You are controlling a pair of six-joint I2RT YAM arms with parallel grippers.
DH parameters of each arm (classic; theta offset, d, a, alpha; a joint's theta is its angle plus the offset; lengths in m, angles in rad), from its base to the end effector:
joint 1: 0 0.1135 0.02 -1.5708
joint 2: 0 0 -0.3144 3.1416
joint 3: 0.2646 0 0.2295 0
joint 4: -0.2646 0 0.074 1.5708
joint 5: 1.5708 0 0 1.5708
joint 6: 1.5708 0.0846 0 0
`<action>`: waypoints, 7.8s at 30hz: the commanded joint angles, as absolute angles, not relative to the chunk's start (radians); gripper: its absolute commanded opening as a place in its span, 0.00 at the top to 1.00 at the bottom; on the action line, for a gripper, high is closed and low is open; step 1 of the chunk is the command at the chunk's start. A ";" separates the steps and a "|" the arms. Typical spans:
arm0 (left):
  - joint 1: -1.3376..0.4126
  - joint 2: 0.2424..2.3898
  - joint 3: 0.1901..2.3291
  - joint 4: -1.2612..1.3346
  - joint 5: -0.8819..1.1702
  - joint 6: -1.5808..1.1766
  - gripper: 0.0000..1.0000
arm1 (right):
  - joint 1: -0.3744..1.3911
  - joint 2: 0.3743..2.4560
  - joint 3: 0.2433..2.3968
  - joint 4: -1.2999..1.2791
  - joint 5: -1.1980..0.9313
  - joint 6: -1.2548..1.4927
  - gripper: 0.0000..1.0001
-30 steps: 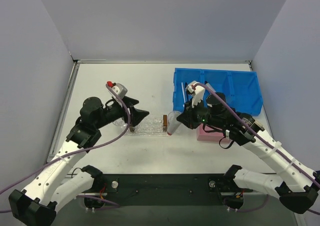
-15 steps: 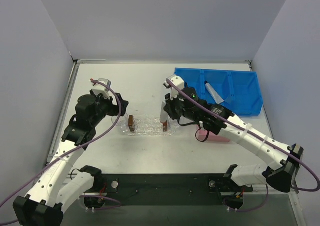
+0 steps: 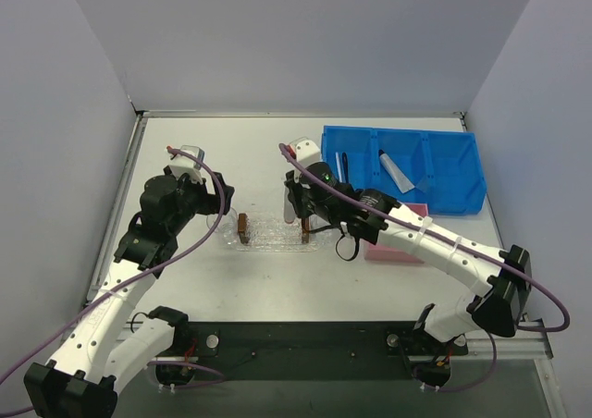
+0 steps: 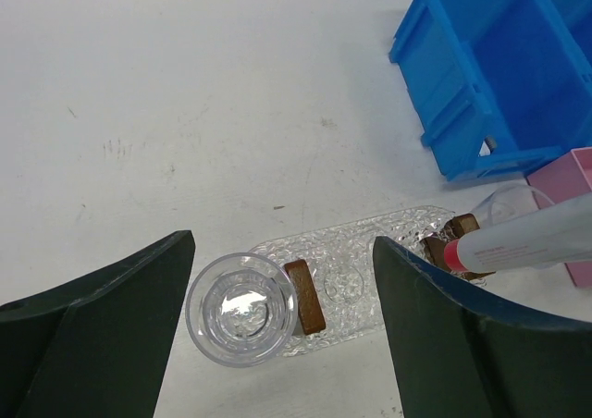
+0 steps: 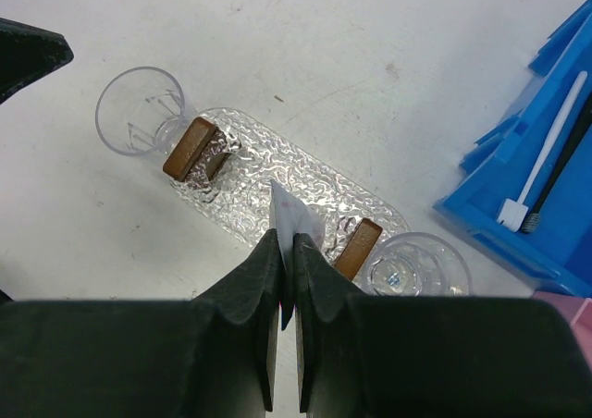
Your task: Prepare toiletry sets of a toothbrush and toothpaste on the tray
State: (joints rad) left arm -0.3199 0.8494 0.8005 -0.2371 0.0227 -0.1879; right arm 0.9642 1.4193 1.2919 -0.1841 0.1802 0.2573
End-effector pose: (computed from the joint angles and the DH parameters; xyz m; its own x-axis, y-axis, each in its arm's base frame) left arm 0.1785 -0.0612 0.3540 -0.3257 -0.0888 -0.9413 0.2792 0.9422 -0.1855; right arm 0.2117 0.2785 0.4075 -0.3499 -0.0651 -0.9345 -0.6432 0.7420 0.1891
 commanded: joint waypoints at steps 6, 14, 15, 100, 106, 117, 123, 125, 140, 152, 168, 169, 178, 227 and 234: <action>-0.324 0.838 0.836 -0.227 0.008 -0.176 0.12 | 0.985 1.439 1.327 -0.137 0.295 0.301 1.00; -0.325 0.836 0.833 -0.225 0.012 -0.176 0.12 | 0.983 1.477 1.336 -0.132 0.284 0.311 1.00; -0.325 0.836 0.833 -0.225 0.011 -0.178 0.12 | 0.982 1.477 1.336 -0.132 0.284 0.311 1.00; -0.331 0.850 0.831 -0.222 0.018 -0.175 0.12 | 0.996 1.546 1.298 -0.155 0.325 0.356 1.00; -0.333 0.853 0.830 -0.221 0.018 -0.176 0.12 | 0.997 1.545 1.298 -0.161 0.331 0.357 1.00; -0.333 0.857 0.830 -0.222 0.021 -0.175 0.12 | 0.997 1.545 1.292 -0.169 0.337 0.360 1.00; -0.333 0.857 0.830 -0.222 0.023 -0.176 0.12 | 0.999 1.551 1.282 -0.160 0.341 0.367 1.00; -0.333 0.859 0.831 -0.221 0.023 -0.175 0.12 | 0.999 1.551 1.273 -0.149 0.339 0.371 1.00; -0.331 0.858 0.831 -0.221 0.020 -0.176 0.12 | 0.999 1.586 1.256 -0.103 0.336 0.373 1.00; -0.333 0.857 0.830 -0.222 0.020 -0.176 0.12 | 0.997 1.614 1.238 -0.072 0.345 0.362 1.00; -0.333 0.858 0.830 -0.221 0.021 -0.175 0.12 | 0.999 1.632 1.266 -0.115 0.361 0.367 0.81; -0.333 0.859 0.830 -0.222 0.021 -0.175 0.12 | 1.000 1.629 1.266 -0.114 0.362 0.365 0.78; -0.333 0.857 0.831 -0.222 0.021 -0.175 0.12 | 1.002 1.608 1.266 -0.117 0.365 0.356 0.50; -0.322 0.927 0.782 -0.152 0.026 -0.054 0.12 | 0.002 2.009 1.672 -0.489 -0.250 -0.207 0.54; -0.321 0.937 0.785 -0.152 0.025 -0.051 0.12 | 0.002 2.098 1.706 -0.434 -0.233 -0.253 0.51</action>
State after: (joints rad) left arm -0.3256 0.9329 0.7803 -0.2134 0.0307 -0.0654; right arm 0.0097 2.0750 1.6592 -0.4568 -0.2371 -0.2039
